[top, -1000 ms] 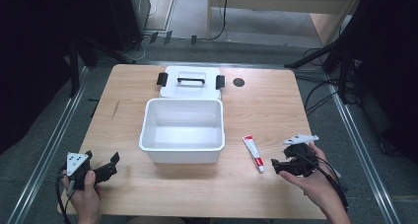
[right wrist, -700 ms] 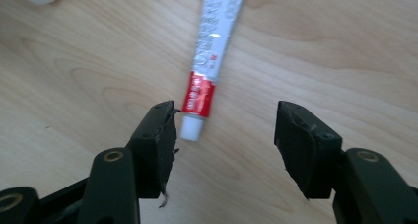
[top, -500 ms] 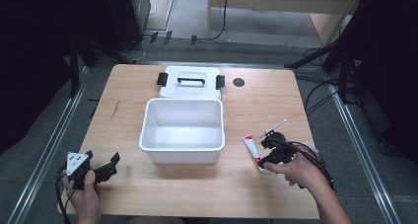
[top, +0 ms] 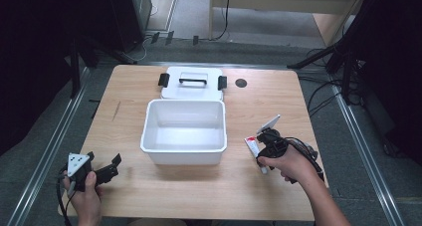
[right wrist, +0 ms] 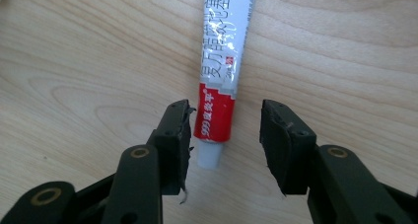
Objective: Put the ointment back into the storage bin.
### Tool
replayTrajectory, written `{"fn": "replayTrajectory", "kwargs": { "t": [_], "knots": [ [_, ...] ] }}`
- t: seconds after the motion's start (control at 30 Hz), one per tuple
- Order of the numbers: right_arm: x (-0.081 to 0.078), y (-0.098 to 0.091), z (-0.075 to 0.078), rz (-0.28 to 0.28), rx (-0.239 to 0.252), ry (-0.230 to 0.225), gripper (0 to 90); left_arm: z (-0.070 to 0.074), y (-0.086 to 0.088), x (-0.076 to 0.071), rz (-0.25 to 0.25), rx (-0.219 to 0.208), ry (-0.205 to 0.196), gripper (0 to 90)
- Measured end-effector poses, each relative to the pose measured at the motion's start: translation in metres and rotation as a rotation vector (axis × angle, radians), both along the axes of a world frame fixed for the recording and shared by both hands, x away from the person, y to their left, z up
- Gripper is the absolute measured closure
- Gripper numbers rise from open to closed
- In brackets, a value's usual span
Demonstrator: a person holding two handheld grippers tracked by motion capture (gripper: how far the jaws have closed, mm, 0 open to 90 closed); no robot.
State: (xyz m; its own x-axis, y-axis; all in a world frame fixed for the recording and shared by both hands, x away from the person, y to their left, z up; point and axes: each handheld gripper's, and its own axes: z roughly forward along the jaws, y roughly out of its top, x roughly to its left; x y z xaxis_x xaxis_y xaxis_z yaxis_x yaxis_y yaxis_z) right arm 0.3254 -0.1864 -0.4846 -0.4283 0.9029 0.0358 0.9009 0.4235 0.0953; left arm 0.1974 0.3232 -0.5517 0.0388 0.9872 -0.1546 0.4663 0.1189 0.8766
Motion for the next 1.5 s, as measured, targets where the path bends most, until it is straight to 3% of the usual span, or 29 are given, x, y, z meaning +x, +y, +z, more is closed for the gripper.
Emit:
{"fn": "replayTrajectory", "kwargs": {
  "t": [0.07, 0.23, 0.43, 0.87, 1.2, 1.27, 1.3, 1.5],
  "knots": [
    [0.004, 0.001, -0.003, -0.027, 0.009, 0.025, 56.5, 0.000, 0.000, 0.000, -0.001, -0.003, 0.000, 3.2],
    [0.012, 0.006, -0.009, -0.049, -0.034, 0.077, 62.6, 0.000, 0.000, 0.000, -0.003, -0.004, 0.001, 3.2],
    [0.014, 0.012, -0.012, -0.058, -0.036, 0.108, 65.6, 0.000, 0.001, 0.001, -0.004, -0.005, 0.002, 3.2],
    [0.019, 0.021, -0.021, -0.043, -0.087, 0.117, 68.7, 0.000, 0.001, 0.001, -0.004, -0.010, 0.005, 3.2],
    [0.016, 0.018, -0.021, -0.063, -0.067, 0.087, 71.2, 0.000, 0.001, 0.001, -0.002, -0.013, 0.011, 3.2],
    [0.013, 0.018, -0.021, -0.060, -0.073, 0.079, 71.3, 0.000, 0.001, 0.002, 0.003, -0.013, 0.013, 3.5],
    [0.013, 0.019, -0.021, -0.032, -0.090, 0.070, 71.8, 0.000, 0.002, 0.002, 0.006, -0.013, 0.013, 3.7],
    [0.014, 0.020, -0.021, -0.018, -0.092, 0.084, 72.4, 0.000, 0.002, 0.002, 0.006, -0.020, 0.012, 4.2]
  ]
}}
